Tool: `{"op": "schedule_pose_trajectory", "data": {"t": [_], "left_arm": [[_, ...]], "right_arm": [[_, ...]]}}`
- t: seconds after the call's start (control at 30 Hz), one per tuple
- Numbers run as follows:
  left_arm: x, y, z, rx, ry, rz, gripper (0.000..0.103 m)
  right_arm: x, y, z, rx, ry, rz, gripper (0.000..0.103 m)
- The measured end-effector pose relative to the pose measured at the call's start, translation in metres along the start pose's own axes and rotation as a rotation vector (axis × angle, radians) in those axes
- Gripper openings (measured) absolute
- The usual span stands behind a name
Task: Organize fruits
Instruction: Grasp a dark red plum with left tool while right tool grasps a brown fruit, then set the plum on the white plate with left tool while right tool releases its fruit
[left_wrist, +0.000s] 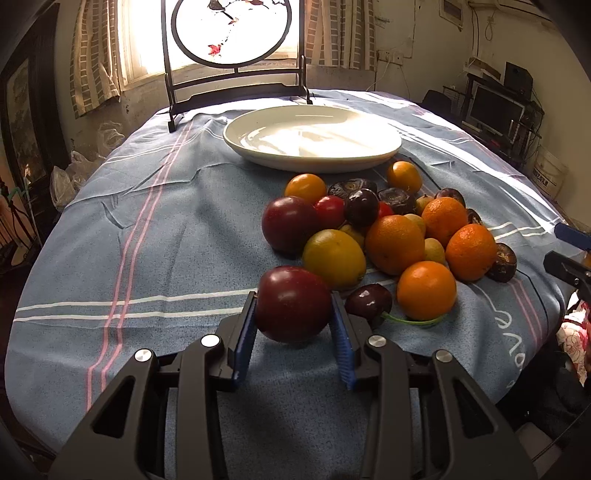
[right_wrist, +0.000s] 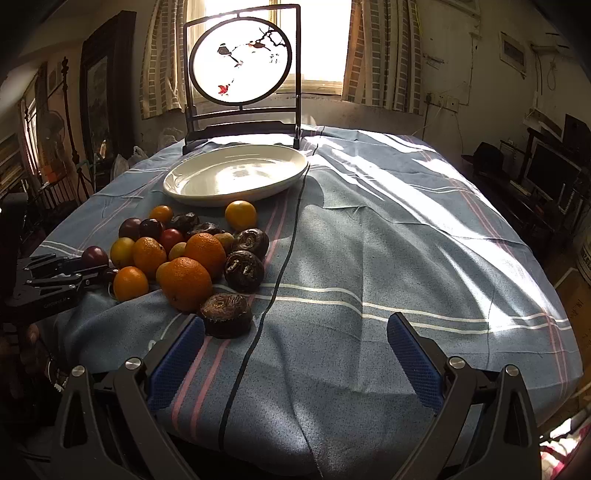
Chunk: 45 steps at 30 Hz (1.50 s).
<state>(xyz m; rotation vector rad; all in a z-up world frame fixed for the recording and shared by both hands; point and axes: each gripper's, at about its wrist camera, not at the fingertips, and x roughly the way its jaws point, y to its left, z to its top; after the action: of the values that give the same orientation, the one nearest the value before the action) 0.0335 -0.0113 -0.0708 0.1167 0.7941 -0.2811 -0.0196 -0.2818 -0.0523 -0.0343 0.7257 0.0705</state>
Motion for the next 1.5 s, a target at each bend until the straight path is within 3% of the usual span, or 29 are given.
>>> {"op": "schedule_pose_trajectory", "data": {"t": [0.1, 0.3, 0.47, 0.57, 0.77, 1.07, 1.2, 1.33, 1.5], "left_arm": [[-0.013, 0.006, 0.004, -0.027, -0.032, 0.021, 0.037], [-0.023, 0.013, 0.009, -0.049, -0.051, 0.021, 0.037], [-0.022, 0.020, 0.008, -0.066, -0.042, 0.021, 0.037], [-0.022, 0.022, 0.008, -0.071, -0.047, 0.022, 0.037], [-0.025, 0.023, 0.010, -0.071, -0.055, 0.010, 0.037], [-0.013, 0.024, 0.062, -0.051, -0.052, -0.016, 0.037], [0.018, 0.017, 0.105, -0.037, -0.021, -0.038, 0.037], [0.063, 0.009, 0.148, -0.040, 0.037, -0.070, 0.037], [0.134, 0.012, 0.183, -0.081, 0.163, -0.080, 0.038]], "right_arm": [[0.010, 0.014, -0.003, -0.058, 0.021, 0.049, 0.099], [0.025, 0.041, 0.004, -0.167, 0.020, 0.075, 0.080], [0.045, 0.038, 0.009, -0.129, 0.088, 0.141, 0.041], [0.038, 0.039, 0.006, -0.133, 0.074, 0.134, 0.041], [0.017, 0.018, 0.015, -0.044, 0.023, 0.222, 0.041], [0.017, -0.019, 0.088, 0.045, -0.057, 0.279, 0.041], [0.047, -0.017, 0.128, 0.060, -0.041, 0.314, 0.041], [0.099, -0.013, 0.161, 0.098, 0.037, 0.342, 0.041], [0.167, -0.008, 0.190, 0.146, 0.139, 0.342, 0.041]]}}
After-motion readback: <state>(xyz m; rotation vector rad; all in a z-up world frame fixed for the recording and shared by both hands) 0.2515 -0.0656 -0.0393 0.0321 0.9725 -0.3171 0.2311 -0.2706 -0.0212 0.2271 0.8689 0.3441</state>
